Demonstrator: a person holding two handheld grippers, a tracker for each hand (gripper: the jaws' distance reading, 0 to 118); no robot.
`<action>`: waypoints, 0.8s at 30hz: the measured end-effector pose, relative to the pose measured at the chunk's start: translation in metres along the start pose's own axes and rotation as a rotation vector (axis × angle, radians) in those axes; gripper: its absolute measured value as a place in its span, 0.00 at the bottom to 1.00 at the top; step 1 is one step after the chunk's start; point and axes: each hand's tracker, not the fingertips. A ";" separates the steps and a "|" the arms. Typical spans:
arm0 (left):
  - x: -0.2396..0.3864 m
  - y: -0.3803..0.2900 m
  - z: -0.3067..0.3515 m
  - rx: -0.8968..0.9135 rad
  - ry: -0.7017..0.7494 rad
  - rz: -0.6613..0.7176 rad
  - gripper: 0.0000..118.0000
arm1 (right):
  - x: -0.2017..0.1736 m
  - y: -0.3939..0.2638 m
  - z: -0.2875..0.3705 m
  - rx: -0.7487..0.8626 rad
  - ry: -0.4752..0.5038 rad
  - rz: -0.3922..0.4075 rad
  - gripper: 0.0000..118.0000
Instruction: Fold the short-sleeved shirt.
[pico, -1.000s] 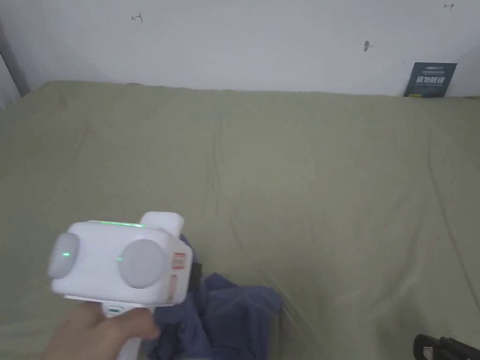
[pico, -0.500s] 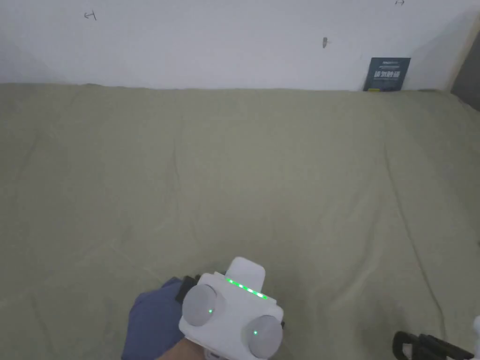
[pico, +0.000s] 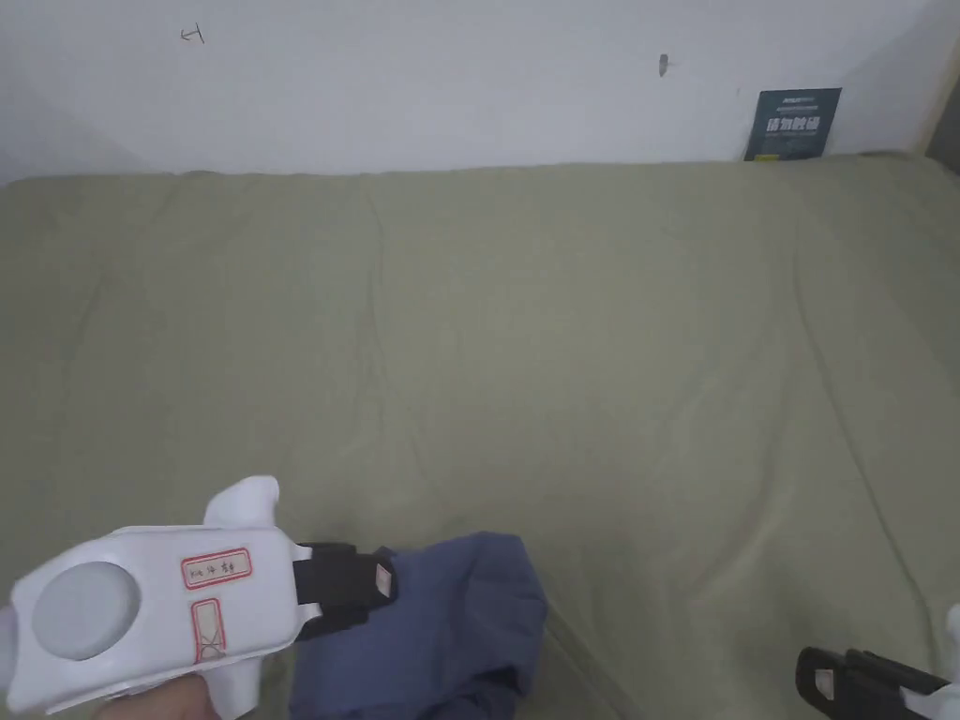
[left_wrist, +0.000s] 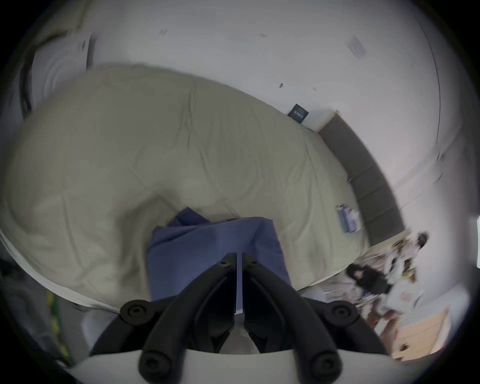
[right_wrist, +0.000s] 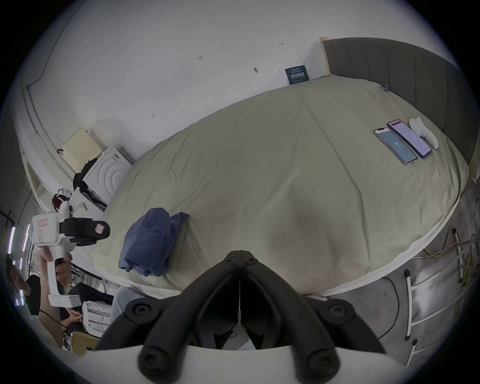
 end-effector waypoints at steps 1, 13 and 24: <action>-0.001 -0.001 -0.011 -0.018 -0.033 0.004 0.04 | -0.002 0.000 0.001 -0.001 0.000 0.008 0.01; -0.035 -0.032 -0.148 -0.269 -0.231 0.091 0.03 | -0.012 0.008 0.002 -0.012 0.002 0.044 0.01; -0.010 -0.010 -0.093 -0.210 -0.292 0.022 0.00 | -0.068 0.028 -0.056 -0.111 0.172 0.192 0.01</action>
